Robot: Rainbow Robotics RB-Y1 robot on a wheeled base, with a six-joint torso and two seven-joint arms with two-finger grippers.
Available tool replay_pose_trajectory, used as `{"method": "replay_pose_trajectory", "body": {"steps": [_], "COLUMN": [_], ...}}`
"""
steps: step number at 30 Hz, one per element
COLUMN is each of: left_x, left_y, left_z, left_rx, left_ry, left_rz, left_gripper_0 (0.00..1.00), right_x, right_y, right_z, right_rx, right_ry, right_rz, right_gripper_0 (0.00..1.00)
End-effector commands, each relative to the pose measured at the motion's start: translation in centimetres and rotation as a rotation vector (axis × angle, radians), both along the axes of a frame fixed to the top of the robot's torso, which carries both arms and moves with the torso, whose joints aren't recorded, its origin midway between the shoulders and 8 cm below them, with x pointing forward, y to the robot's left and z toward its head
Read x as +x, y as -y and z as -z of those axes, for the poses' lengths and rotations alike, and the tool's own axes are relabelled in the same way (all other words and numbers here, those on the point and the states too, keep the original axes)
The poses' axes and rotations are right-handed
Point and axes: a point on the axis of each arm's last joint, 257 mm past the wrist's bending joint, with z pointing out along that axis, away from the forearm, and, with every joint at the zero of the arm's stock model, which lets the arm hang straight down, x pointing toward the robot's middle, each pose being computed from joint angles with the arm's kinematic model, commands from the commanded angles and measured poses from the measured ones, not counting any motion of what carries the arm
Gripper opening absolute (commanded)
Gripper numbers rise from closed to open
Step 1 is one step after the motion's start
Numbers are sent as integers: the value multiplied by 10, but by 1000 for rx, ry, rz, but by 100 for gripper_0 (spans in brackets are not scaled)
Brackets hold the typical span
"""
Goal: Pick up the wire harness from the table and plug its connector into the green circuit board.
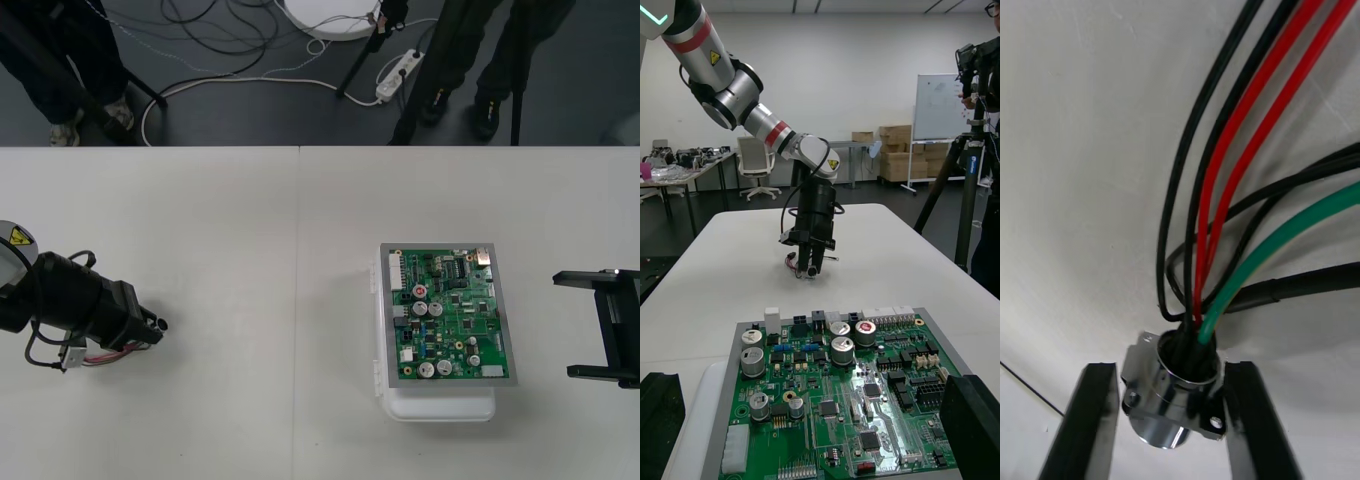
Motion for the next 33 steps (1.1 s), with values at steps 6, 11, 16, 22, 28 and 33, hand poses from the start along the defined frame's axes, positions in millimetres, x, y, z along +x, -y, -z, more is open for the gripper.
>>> {"method": "replay_pose_trajectory", "body": {"steps": [6, 11, 16, 22, 28, 33], "left_x": [14, 13, 9, 1, 1, -4], "left_y": [12, 12, -2, -19, -21, -19], "left_z": [-5, -12, -19, -30, -53, -73], "left_rx": [0, -26, -52, -109, -176, -189], "left_ry": [69, 59, 38, 6, -51, -102], "left_rz": [62, 46, 1, -85, -200, -254], "left_gripper_0": [0, 0, 0, 0, 0, 0], "right_x": [2, 2, 1, 2, 2, 2], "right_y": [-5, -5, -5, -5, -5, -5], "right_z": [-9, -9, -9, -10, -10, -10], "right_rx": [10, 11, 11, 13, 13, 13], "right_ry": [-15, -16, -21, -27, -29, -29], "right_rz": [-29, -29, -28, -28, -28, -28], "right_gripper_0": [100, 100, 100, 100, 100, 100]}}
